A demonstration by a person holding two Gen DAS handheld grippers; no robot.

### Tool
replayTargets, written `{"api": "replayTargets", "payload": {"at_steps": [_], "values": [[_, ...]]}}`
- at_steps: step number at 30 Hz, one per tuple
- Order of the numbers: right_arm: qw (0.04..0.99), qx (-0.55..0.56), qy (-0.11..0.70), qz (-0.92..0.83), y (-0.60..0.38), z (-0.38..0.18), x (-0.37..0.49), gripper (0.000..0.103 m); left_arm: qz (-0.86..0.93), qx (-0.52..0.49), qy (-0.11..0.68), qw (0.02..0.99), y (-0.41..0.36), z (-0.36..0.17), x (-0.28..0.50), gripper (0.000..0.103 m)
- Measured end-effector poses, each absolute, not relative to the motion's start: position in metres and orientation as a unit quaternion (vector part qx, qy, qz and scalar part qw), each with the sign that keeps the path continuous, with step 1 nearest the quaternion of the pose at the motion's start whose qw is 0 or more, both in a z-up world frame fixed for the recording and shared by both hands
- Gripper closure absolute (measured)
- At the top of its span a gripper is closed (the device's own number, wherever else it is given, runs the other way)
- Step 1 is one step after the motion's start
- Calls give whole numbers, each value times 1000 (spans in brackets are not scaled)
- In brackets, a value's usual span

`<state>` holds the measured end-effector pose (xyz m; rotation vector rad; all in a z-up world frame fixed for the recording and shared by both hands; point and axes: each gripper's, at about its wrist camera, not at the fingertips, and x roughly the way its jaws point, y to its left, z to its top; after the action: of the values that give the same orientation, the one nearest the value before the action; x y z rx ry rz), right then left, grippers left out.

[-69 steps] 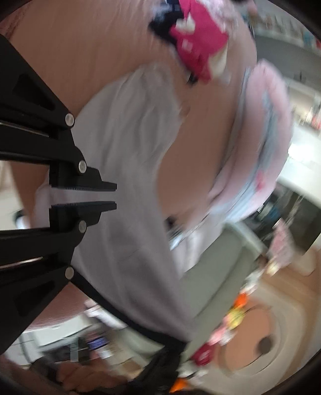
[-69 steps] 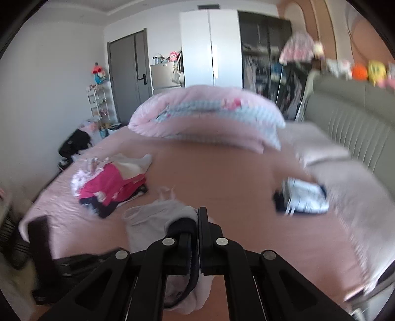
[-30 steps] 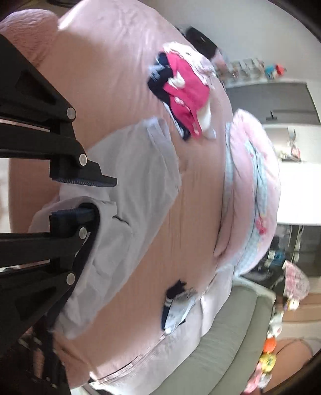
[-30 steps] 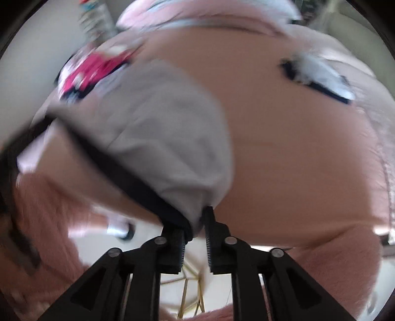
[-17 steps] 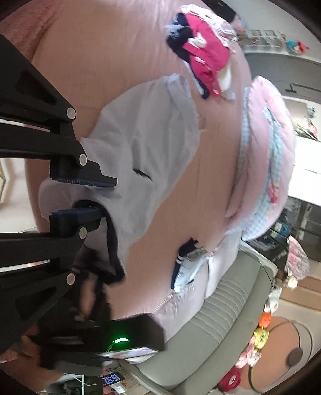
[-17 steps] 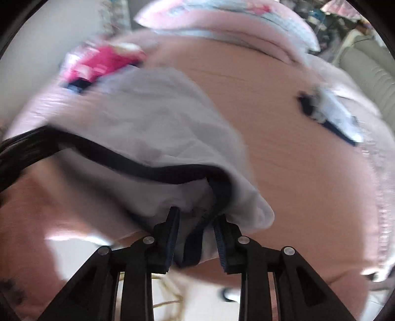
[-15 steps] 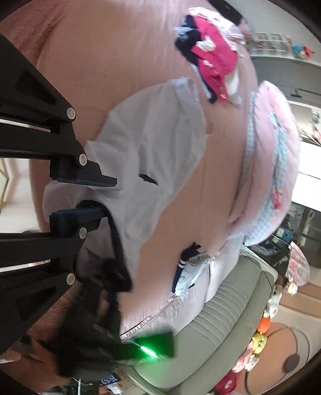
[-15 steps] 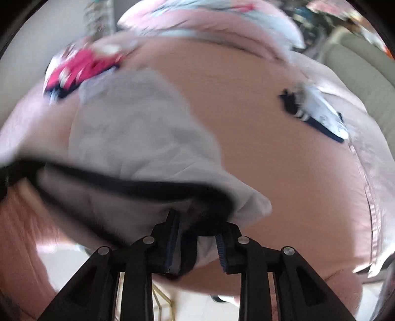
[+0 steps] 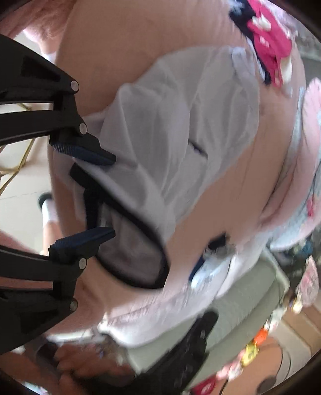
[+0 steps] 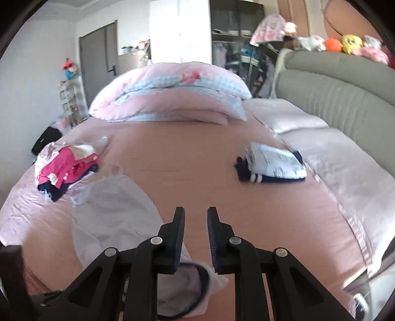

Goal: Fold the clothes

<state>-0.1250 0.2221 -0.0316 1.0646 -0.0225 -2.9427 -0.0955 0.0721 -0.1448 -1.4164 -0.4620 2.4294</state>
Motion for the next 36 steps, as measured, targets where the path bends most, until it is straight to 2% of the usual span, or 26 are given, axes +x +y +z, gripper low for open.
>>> {"api": "replayTargets", "payload": {"at_steps": [1,4,6,9,12,14,19,21,22,23,24,26,30,34,36], "values": [[15,355,-11,-935,222,-34,-126,86,849,-492,-148,121,72,-148,-97,54],[50,401,-31,-914,225,-51,-125,85,856,-495,-120,83,62,-154,-96,94],[74,432,-38,-898,227,-70,-122,85,865,-480,-124,74,48,-147,-91,94],[78,467,11,-881,222,-97,-119,84,883,-448,-118,70,33,-130,-87,94],[116,497,7,-860,225,-113,-120,71,897,-423,-109,69,27,-116,-84,94],[153,510,2,-847,223,-116,-119,57,901,-414,-106,78,26,-110,-82,94],[175,501,59,-846,206,-115,-107,57,902,-408,-100,102,35,-106,-82,94],[171,519,96,-832,198,-131,-111,57,899,-409,-104,115,39,-106,-83,94],[166,529,118,-824,194,-142,-113,58,897,-411,-107,122,40,-107,-84,93],[156,535,132,-820,193,-150,-115,73,894,-414,-109,129,42,-109,-86,93],[140,538,133,-821,195,-155,-118,83,890,-422,-107,134,45,-115,-88,93],[113,537,131,-826,199,-161,-121,90,878,-445,-103,140,49,-130,-91,93],[97,499,101,-855,199,-136,-113,94,850,-476,-141,174,50,-154,-95,91],[80,458,72,-882,199,-112,-105,94,837,-485,-174,183,49,-165,-99,65],[72,438,57,-894,199,-99,-101,94,836,-489,-178,175,51,-166,-99,62]]}}
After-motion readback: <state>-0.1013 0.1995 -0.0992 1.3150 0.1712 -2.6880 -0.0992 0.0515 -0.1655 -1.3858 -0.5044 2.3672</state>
